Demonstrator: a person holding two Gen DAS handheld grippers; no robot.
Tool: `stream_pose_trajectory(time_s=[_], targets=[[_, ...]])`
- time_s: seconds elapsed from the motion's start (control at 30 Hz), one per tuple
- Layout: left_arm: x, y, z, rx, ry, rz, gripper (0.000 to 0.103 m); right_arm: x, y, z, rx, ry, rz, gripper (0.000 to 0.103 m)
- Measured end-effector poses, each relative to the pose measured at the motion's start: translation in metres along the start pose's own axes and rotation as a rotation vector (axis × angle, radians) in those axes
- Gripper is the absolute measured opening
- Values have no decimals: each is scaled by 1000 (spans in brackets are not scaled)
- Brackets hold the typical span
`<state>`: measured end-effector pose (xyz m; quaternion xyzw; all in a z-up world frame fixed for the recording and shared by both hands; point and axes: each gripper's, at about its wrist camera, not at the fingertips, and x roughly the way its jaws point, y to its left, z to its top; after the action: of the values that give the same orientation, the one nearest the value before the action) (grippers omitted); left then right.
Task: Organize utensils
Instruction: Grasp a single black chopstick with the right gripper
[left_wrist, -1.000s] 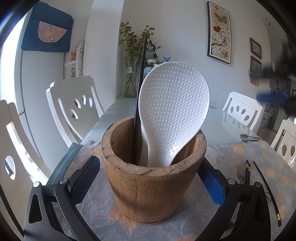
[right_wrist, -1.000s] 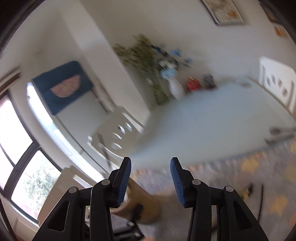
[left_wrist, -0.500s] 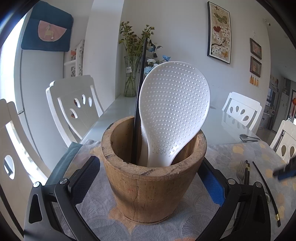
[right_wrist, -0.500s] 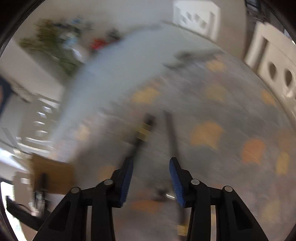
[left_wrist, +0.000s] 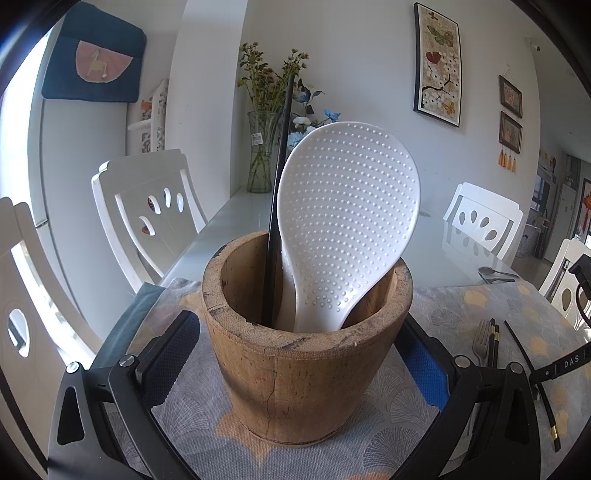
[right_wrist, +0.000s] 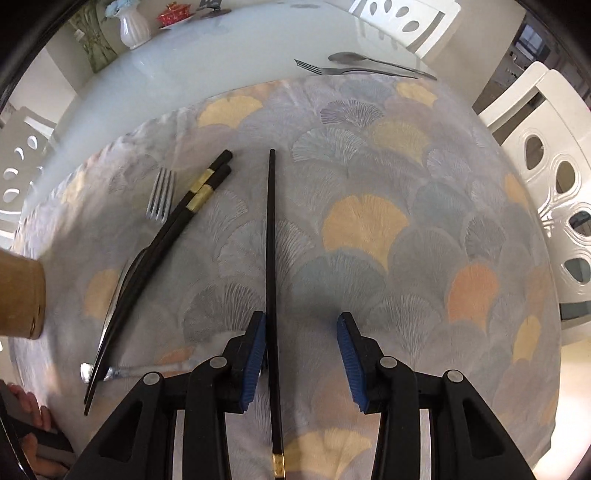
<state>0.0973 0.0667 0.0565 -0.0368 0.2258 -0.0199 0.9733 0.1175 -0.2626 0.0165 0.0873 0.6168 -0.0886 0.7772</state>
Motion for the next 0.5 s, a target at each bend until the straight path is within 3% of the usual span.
stream_pose_trajectory(time_s=[0.17,0.33,0.5], targets=[[0,0,0,1,2,0,103,2,0,10,-49,12,-11,38],[0,-1,0,1,2,1,103,-5,10,6,-51,-36,18,9],[0,0,0,0,2,0,103,-6,1,4,-18,-49,82,5]])
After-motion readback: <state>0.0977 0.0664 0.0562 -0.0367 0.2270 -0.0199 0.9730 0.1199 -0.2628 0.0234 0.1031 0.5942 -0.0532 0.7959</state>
